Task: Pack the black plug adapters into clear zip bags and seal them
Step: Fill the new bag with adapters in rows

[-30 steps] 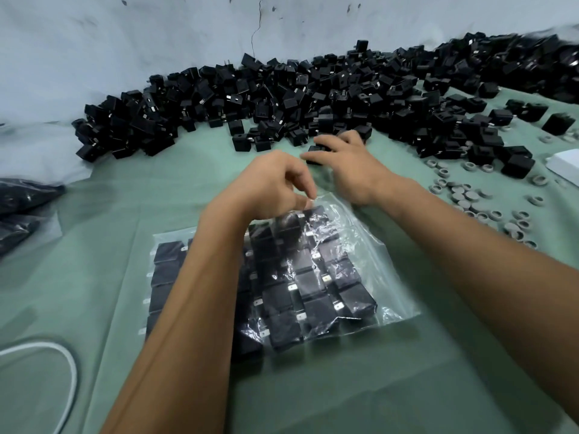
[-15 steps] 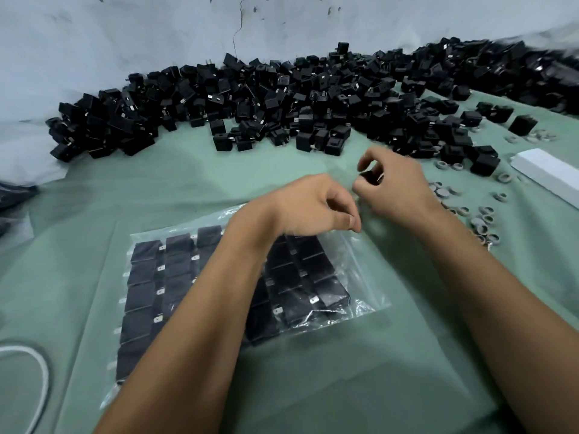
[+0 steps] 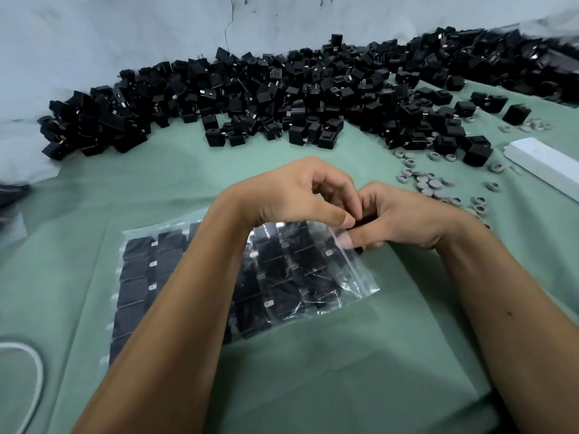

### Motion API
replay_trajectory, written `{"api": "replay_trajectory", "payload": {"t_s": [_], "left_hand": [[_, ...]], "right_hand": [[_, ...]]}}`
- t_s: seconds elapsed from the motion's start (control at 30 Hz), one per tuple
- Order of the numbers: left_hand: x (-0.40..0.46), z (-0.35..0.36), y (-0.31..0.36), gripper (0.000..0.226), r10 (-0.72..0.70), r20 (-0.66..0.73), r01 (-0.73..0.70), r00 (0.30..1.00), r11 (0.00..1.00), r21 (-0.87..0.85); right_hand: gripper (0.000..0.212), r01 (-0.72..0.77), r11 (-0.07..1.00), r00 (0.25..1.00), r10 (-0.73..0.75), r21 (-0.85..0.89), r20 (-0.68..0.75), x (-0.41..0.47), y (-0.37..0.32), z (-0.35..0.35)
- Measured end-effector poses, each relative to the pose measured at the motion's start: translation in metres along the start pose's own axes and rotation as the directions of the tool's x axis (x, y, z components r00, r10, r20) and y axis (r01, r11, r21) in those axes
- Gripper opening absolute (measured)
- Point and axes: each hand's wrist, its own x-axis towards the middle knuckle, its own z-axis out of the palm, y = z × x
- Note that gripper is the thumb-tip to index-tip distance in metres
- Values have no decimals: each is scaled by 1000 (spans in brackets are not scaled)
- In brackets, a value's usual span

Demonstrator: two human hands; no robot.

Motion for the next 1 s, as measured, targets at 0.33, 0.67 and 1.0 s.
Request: {"api": "replay_trajectory", "payload": {"t_s": [0.33,0.67,1.0], "left_hand": [[2,2,-3,22,5,-9,-5,1000,1000,-5],[4,7,2,19,52,-56,-54,997,998,-36],[6,10,2,19,33,-34,-34,999,999,-28]], "right_hand": [[8,-26,1000,991,28,-14,131,-1,0,2],[28,-60,995,994,67,-76,84,0,-3,6],[21,-90,992,991,98,-86,95,-4,-7,8]]}}
